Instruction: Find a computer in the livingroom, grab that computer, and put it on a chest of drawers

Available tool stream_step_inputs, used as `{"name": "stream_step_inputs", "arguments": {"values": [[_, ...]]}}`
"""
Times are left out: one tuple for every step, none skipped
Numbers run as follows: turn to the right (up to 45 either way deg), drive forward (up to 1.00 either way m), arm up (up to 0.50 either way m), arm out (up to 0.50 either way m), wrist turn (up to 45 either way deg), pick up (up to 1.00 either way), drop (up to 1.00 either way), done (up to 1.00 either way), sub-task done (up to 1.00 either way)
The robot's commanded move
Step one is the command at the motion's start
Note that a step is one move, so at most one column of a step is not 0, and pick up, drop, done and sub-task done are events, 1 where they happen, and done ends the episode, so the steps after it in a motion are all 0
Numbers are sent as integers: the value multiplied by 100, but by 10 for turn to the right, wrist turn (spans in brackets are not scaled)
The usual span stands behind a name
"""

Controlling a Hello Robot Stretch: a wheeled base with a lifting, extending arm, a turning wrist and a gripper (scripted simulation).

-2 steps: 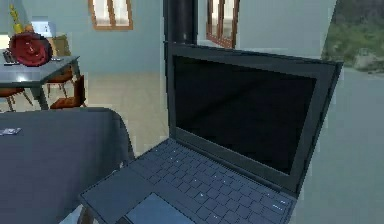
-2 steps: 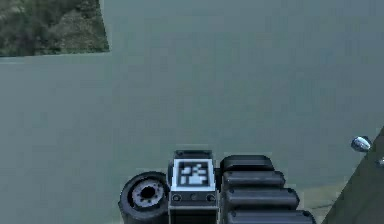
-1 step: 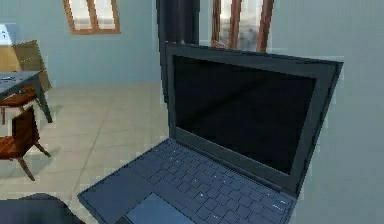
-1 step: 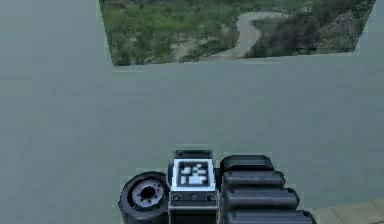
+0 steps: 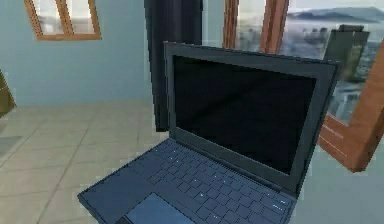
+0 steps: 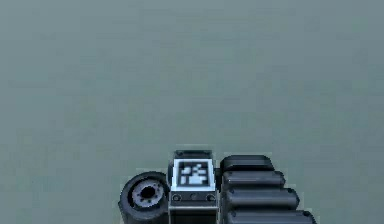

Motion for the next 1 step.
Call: {"name": "stream_step_inputs", "arguments": {"values": [[-360, 0, 0, 0, 0, 0, 0, 0, 0]]}}
